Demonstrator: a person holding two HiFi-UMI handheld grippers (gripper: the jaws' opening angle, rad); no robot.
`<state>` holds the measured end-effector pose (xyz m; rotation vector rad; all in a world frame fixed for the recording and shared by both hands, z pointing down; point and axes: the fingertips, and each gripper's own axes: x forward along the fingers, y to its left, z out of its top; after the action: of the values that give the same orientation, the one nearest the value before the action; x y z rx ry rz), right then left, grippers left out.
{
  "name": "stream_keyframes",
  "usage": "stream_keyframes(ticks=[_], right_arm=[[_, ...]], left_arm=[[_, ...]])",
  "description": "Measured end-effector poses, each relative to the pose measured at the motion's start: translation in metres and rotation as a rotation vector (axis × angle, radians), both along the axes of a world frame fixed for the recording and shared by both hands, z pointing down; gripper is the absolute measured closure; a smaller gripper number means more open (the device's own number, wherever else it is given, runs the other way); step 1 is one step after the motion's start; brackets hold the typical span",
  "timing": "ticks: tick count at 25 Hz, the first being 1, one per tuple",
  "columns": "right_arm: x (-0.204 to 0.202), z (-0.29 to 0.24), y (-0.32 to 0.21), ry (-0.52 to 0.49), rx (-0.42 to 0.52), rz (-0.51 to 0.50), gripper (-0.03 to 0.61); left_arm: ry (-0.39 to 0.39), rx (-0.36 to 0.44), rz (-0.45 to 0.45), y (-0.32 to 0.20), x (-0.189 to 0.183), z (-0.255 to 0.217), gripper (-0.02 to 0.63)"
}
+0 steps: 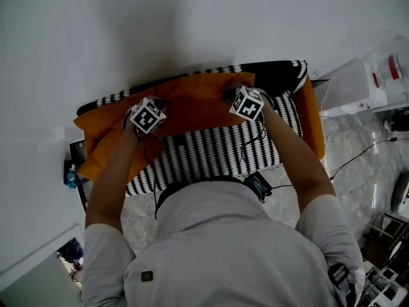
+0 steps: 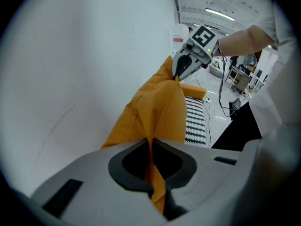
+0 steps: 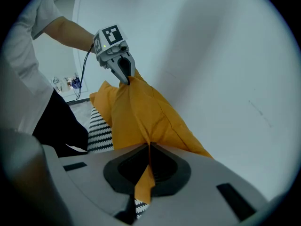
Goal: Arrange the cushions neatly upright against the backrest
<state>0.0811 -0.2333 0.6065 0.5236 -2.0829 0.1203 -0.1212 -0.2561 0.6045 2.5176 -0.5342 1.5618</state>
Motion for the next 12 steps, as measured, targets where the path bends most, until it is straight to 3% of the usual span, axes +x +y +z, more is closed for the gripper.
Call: stream_keyframes(ticks=[12], right_arm=[[0.011, 0.092, -0.018, 0.045, -0.104, -0.008, 0.549]], left_arm=[[-0.020, -0.046, -0.060, -0.018, 0.008, 0.090, 0.592]])
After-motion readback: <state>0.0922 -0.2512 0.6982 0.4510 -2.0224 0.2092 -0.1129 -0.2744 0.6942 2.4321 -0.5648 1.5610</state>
